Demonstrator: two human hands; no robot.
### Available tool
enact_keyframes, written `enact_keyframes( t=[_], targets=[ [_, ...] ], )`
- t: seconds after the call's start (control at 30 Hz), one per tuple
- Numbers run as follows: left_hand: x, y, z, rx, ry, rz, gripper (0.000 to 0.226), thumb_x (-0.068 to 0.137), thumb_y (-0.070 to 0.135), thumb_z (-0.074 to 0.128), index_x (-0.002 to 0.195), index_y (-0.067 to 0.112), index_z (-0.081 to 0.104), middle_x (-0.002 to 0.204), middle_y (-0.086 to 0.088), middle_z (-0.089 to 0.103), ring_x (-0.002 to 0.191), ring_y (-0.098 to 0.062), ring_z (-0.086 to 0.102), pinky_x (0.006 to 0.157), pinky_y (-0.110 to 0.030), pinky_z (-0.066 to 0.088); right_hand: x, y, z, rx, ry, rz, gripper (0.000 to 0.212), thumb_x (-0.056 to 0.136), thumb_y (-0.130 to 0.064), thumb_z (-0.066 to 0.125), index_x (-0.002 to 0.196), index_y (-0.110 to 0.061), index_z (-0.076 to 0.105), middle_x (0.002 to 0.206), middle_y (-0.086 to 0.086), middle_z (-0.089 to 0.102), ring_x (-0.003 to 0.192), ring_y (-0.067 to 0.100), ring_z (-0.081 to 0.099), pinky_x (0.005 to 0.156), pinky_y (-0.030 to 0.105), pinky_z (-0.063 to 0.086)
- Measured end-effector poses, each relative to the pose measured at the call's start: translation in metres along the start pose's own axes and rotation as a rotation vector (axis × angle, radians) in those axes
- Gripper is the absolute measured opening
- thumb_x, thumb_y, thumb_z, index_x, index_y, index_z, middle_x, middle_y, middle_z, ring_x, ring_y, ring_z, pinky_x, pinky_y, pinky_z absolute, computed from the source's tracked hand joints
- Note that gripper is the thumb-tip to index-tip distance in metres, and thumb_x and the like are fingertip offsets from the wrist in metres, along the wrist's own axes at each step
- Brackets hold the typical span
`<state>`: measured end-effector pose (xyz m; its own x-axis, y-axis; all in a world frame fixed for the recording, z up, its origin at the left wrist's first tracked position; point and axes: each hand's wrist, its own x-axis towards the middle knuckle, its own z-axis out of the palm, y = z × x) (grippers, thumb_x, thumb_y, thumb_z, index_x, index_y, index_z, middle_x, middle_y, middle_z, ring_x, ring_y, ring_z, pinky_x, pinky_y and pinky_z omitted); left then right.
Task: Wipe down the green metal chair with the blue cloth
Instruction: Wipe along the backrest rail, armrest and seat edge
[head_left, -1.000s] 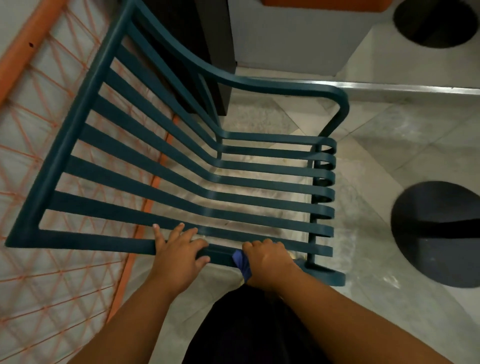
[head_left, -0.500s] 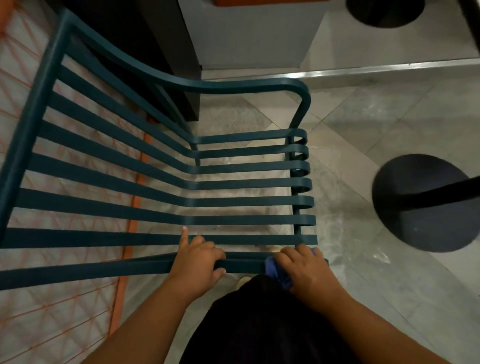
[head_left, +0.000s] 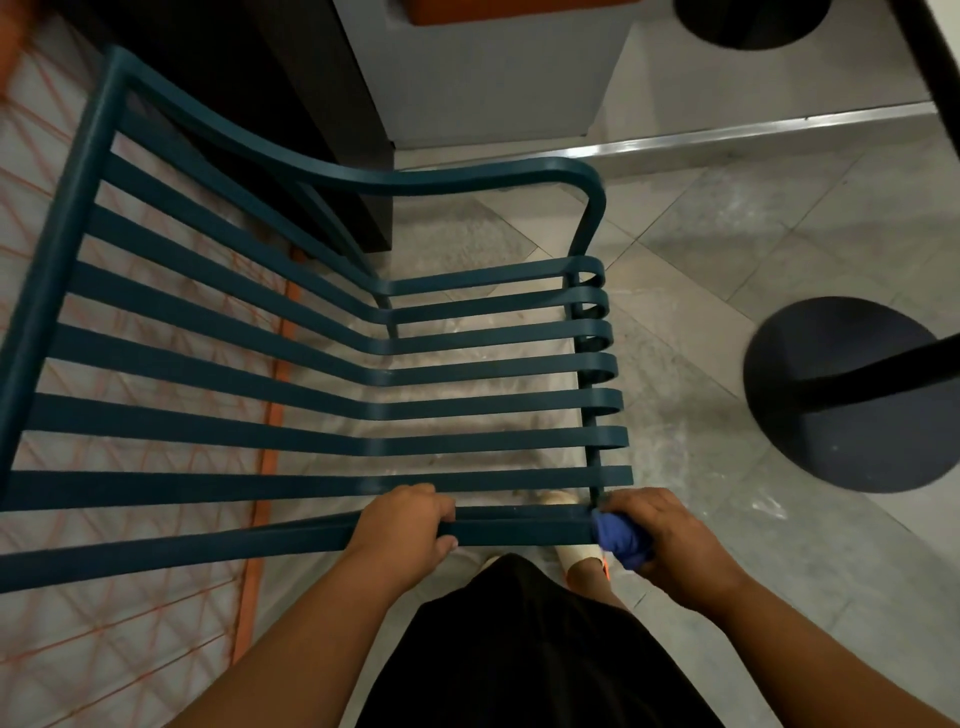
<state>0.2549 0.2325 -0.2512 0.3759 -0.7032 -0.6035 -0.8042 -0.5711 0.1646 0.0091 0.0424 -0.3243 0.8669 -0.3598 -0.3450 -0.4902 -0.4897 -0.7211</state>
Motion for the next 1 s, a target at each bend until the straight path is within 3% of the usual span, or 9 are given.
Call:
enact_keyframes(
  t=[0.17,0.33,0.47,0.6,0.7,0.83,0.93,1.0],
  targets=[
    [0.001,0.004,-0.002,0.026,-0.025,-0.005,0.025,0.089,0.043,0.059,0.11,0.03,0.062,0.105,0.006,0.058,0.094,-0.014,0.055,0.078,-0.027,0.048,-0.008,0.006,-0.002,0.023,0.086,0.181,0.052,0.07,0.003,0.073,0.111,-0.028,0.063,0.101,-0.016,0.054,0.096,0.009,0.054,0.077,0.008,0.038],
    [0.002,0.007,-0.002,0.016,-0.036,-0.023,0.022,0.089,0.04,0.059,0.108,0.03,0.062,0.105,0.007,0.059,0.095,-0.013,0.055,0.081,-0.027,0.048,-0.009,0.0,0.012,0.009,0.109,0.022,0.058,0.059,-0.01,0.081,0.111,-0.03,0.064,0.109,-0.022,0.054,0.102,-0.003,0.048,0.091,0.007,0.031],
    [0.001,0.01,0.007,0.042,0.018,-0.031,0.017,0.09,0.038,0.057,0.104,0.028,0.061,0.103,0.008,0.058,0.094,-0.011,0.053,0.08,-0.026,0.046,-0.007,0.022,0.019,0.121,0.208,0.07,0.057,0.061,-0.012,0.084,0.107,-0.038,0.062,0.108,-0.025,0.058,0.102,-0.006,0.053,0.089,0.002,0.036],
    [0.001,0.009,0.011,0.032,0.033,-0.046,0.016,0.09,0.04,0.056,0.103,0.032,0.06,0.101,0.013,0.056,0.095,-0.008,0.051,0.076,-0.024,0.043,-0.002,0.043,0.027,0.225,0.212,0.059,0.052,0.062,-0.014,0.085,0.105,-0.036,0.064,0.108,-0.021,0.062,0.102,-0.003,0.057,0.089,0.008,0.042],
    [0.003,0.01,0.011,0.047,0.012,-0.051,0.016,0.089,0.042,0.057,0.102,0.034,0.059,0.098,0.016,0.053,0.094,-0.004,0.049,0.075,-0.022,0.041,-0.003,0.06,0.032,0.39,0.231,0.125,0.053,0.062,-0.003,0.084,0.106,-0.027,0.066,0.112,-0.012,0.064,0.102,0.005,0.06,0.088,0.015,0.048],
    [0.009,0.013,0.002,0.051,-0.049,-0.041,0.009,0.085,0.044,0.061,0.088,0.038,0.055,0.096,0.018,0.054,0.089,-0.003,0.049,0.071,-0.02,0.039,0.007,0.087,0.038,0.518,0.088,0.343,0.051,0.07,0.014,0.072,0.106,-0.02,0.064,0.107,-0.003,0.063,0.08,0.019,0.064,0.056,0.019,0.053],
    [0.019,0.029,-0.002,-0.034,-0.101,-0.013,0.027,0.077,0.059,0.064,0.095,0.039,0.063,0.096,0.019,0.058,0.089,0.0,0.052,0.078,-0.022,0.046,0.031,0.113,0.054,0.413,0.004,0.398,0.043,0.074,0.009,0.069,0.1,-0.025,0.065,0.106,-0.001,0.064,0.087,0.018,0.063,0.061,0.011,0.05],
    [0.029,0.047,-0.002,-0.11,-0.101,0.023,0.031,0.073,0.064,0.065,0.093,0.04,0.065,0.092,0.02,0.059,0.086,0.001,0.053,0.074,-0.021,0.047,0.047,0.125,0.065,0.428,-0.045,0.451,0.032,0.08,0.006,0.066,0.1,-0.02,0.065,0.109,0.006,0.063,0.085,0.018,0.06,0.059,0.009,0.048]
  ],
)
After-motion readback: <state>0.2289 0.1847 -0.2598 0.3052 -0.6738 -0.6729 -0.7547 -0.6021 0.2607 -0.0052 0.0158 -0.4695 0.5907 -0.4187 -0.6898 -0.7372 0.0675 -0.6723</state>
